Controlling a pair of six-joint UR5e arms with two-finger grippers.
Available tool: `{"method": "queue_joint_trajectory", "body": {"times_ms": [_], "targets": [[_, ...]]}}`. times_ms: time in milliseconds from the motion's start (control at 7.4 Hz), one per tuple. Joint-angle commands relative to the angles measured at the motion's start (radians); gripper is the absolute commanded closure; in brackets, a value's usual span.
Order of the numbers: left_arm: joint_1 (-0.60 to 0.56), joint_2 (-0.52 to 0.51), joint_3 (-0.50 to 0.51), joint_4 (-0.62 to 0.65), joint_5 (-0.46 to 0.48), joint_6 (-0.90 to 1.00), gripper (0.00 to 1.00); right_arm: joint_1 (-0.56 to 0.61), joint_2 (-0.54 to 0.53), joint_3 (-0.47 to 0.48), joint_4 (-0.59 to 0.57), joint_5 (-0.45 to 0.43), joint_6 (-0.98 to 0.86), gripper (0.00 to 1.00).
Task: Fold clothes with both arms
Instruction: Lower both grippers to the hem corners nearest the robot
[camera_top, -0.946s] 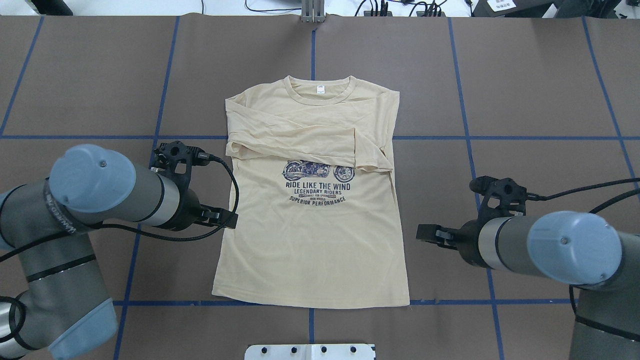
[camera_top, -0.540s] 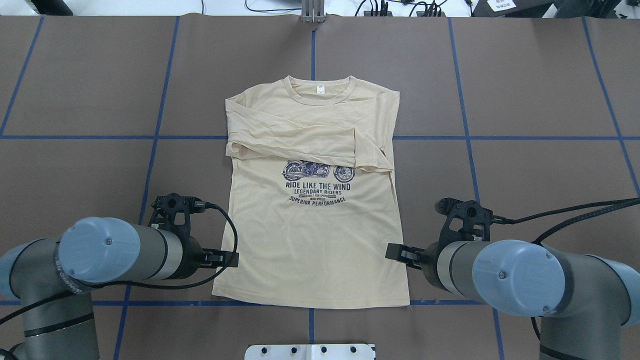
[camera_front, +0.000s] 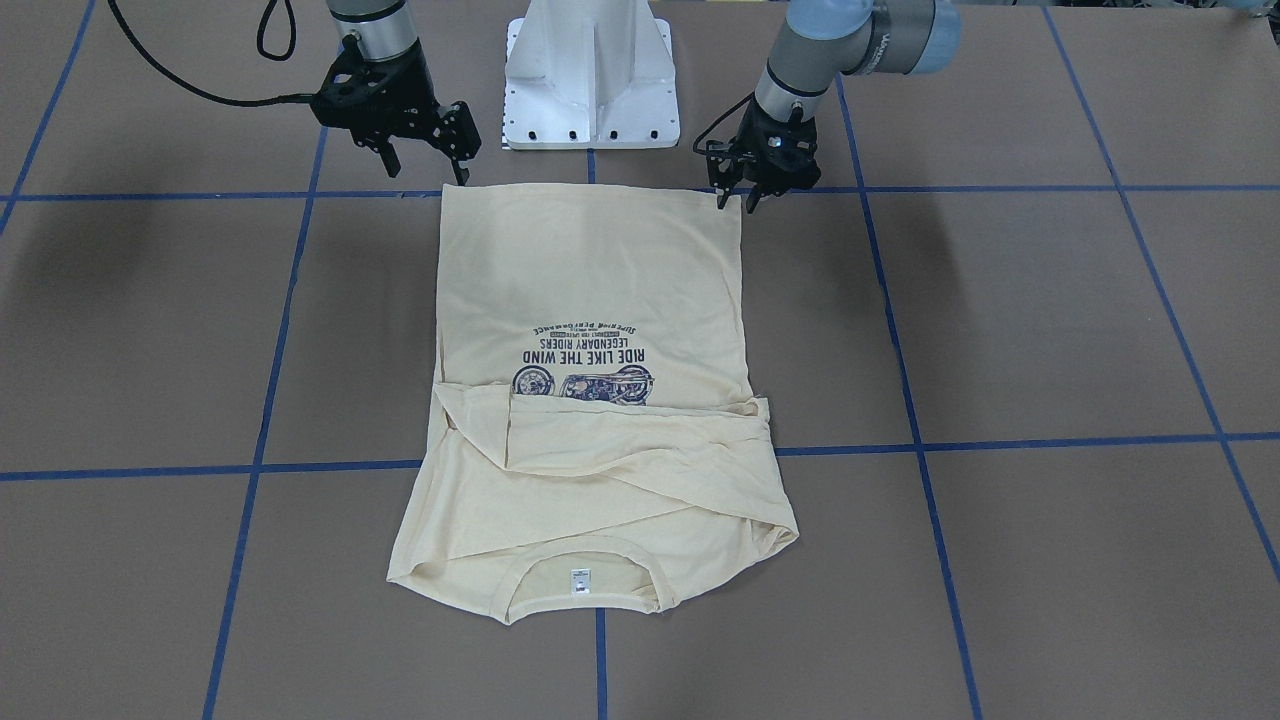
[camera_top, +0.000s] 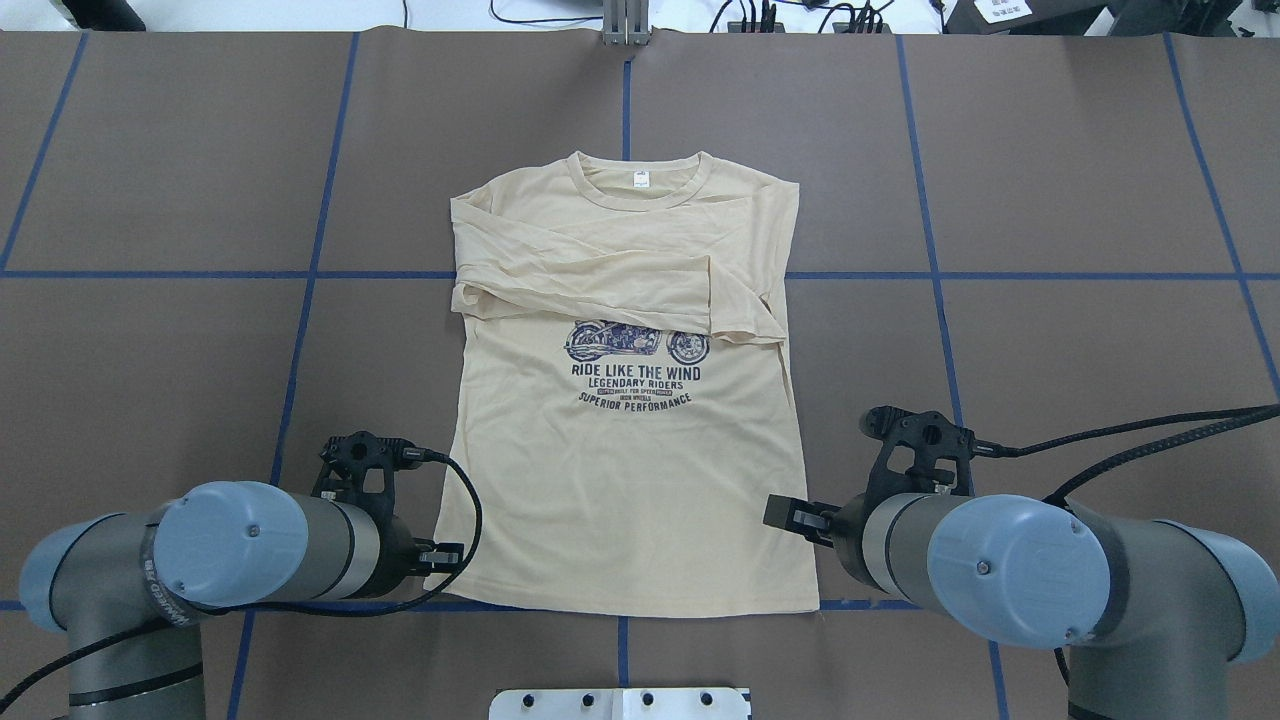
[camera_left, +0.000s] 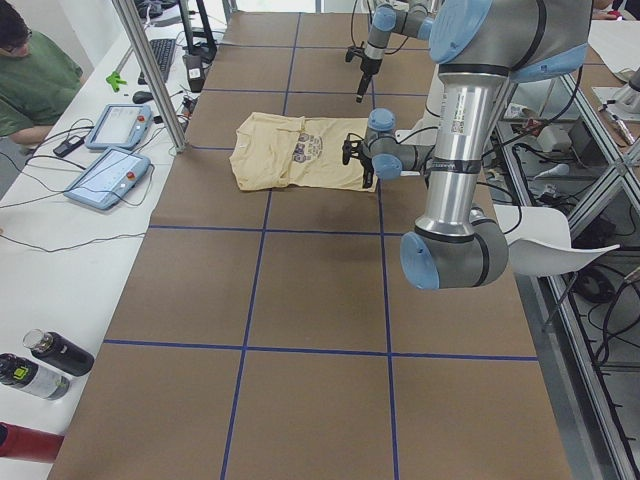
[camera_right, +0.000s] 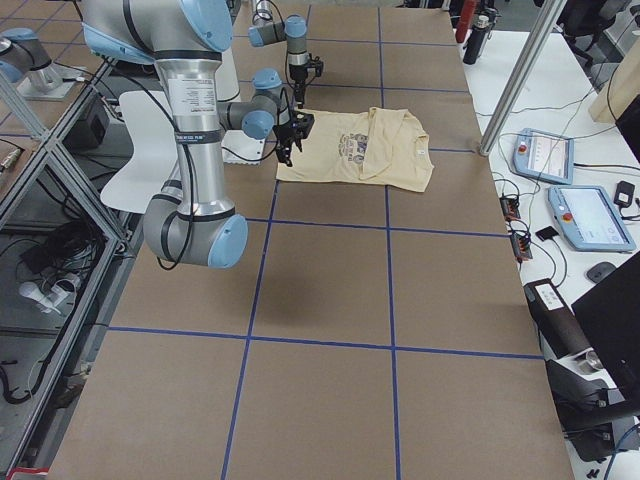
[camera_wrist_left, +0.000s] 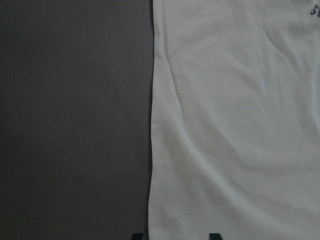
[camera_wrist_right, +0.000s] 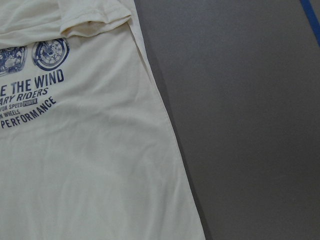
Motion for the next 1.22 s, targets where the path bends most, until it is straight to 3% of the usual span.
{"method": "queue_joint_trajectory", "body": {"times_ms": [0, 675, 1081], "targets": [[0.008, 0.0, 0.012, 0.0, -0.001, 0.001, 0.52, -0.002, 0.0, 0.0, 0.0, -0.001, 0.0, 0.0], [0.029, -0.002, 0.012, 0.005, -0.001, -0.001, 0.63, -0.005, 0.0, -0.006, 0.0, -0.001, -0.001, 0.0], [0.031, 0.0, 0.013, 0.007, -0.001, 0.001, 0.63, -0.006, 0.0, -0.006, 0.0, -0.001, -0.001, 0.0]]}}
